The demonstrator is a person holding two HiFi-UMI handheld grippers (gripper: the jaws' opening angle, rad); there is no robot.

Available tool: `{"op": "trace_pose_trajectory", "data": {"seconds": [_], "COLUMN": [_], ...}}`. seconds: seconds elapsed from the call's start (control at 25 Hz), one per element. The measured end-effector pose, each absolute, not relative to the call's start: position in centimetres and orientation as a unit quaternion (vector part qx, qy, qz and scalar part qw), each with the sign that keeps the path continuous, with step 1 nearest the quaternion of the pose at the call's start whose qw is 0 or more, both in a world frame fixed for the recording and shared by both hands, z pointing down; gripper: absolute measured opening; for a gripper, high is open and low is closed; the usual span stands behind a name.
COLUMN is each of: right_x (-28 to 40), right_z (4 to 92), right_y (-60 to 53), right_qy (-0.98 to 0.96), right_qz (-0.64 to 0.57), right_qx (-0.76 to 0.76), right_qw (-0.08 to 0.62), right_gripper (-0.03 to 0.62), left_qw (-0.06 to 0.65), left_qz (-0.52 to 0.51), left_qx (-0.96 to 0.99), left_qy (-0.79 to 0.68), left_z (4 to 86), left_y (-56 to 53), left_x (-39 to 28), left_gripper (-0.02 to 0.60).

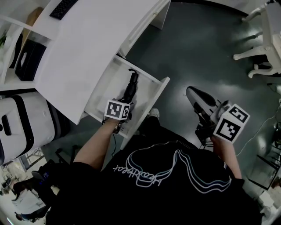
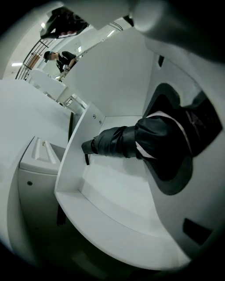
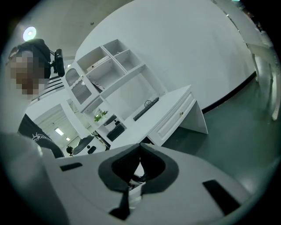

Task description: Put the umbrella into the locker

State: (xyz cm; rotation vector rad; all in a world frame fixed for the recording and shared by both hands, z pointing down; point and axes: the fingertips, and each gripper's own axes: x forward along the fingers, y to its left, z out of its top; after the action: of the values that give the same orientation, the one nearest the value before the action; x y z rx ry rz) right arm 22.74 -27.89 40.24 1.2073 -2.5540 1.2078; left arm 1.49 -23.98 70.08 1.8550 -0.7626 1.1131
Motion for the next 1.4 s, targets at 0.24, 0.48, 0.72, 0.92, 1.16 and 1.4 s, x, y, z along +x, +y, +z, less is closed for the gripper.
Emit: {"op": "trace_pose_trajectory", "data": {"seconds": [0.24,0.48,0.72,0.92,1.16,1.4], "right_x": [23.1,22.4,22.0,20.9,19.7,18.6], "right_z": [41.1,41.7,42.0,42.5,42.7,42.3], "right_y": [-29.2,-30.1,-31.1,-31.6,-31.7,-31.2], "right_qy": [-0.834,-0.844,-0.848,-0.852,-0.858,-0.864], "right_qz": [0.395,0.388,0.388,0.391,0.392,0.383], "right_qx": [0.382,0.363,0.35,0.335,0.317,0.308], "right_qw": [0.055,0.074,0.087,0.095,0.104,0.109], "right_gripper": [0.003,0.003,0.003,0.003,0.003,0.003], "left_qw": [0.417,0.387,0.378,0.37,0.363,0.373], "left_qz": [0.44,0.447,0.441,0.439,0.436,0.417], "left_qx": [0.73,0.739,0.744,0.752,0.758,0.761], "left_qy": [-0.316,-0.322,-0.331,-0.325,-0.321,-0.328], "left_z": [71.6,72.4,73.1,73.6,73.5,72.1], "left_y": [-24.4,-24.9,-24.8,-25.0,-24.7,-24.9], "left_x": [1.6,1.7,2.1,2.5,2.5,2.0], "left_gripper": [0.249,0.249,0.256,0.26,0.312,0.334]}}
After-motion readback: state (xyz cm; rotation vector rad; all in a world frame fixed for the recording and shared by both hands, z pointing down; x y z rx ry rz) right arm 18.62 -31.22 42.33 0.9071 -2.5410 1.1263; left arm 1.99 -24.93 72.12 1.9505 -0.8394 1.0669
